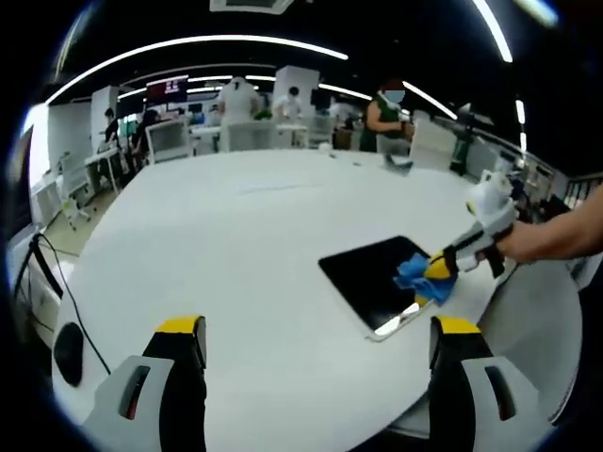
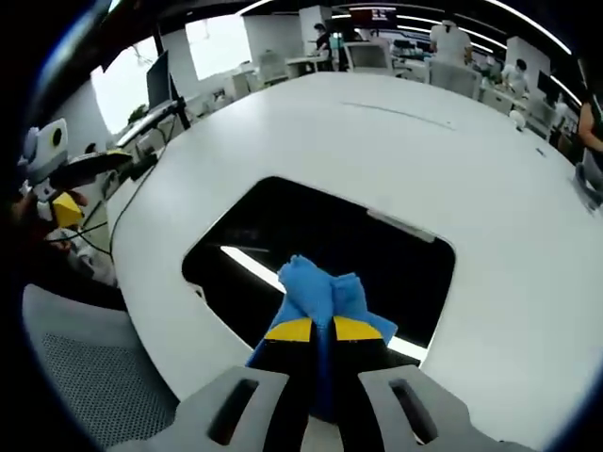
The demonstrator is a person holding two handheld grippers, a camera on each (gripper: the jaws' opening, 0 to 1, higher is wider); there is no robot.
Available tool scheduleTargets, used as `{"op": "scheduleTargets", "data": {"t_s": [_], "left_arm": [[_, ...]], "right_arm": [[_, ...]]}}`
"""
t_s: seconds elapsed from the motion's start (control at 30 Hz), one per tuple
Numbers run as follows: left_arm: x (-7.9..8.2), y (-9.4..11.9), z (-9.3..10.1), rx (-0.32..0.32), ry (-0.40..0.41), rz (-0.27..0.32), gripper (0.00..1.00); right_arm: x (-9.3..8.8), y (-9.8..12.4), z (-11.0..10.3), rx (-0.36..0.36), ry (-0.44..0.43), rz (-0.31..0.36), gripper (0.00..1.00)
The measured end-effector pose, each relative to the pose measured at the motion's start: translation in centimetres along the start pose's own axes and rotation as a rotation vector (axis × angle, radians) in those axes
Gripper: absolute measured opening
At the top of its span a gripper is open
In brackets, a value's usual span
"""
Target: Wipe the mirror surface with the cleaning cloth until all visible marks leave the cleaned area.
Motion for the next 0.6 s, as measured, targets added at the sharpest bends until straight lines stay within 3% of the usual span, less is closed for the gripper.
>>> {"op": "scheduleTargets", "data": {"t_s": [0.6], "left_arm": [[-0.5,0.2,0.3,0.0,0.031,0.01,0.99]], "right_arm": [[-1.6,1.4,-1.2,0.012,-0.042,0.022,0.0]]}}
Point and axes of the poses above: the point that each gripper's makers call its tool centre point, and the gripper's own axes: y roughly backward along the fingers, z roughly to its right, x roughly out of its top, the point moved 9 cm from there along y, roughly backward along the fingers, and after that the axes turned 9 degrees about z, right-handed, at the moved point
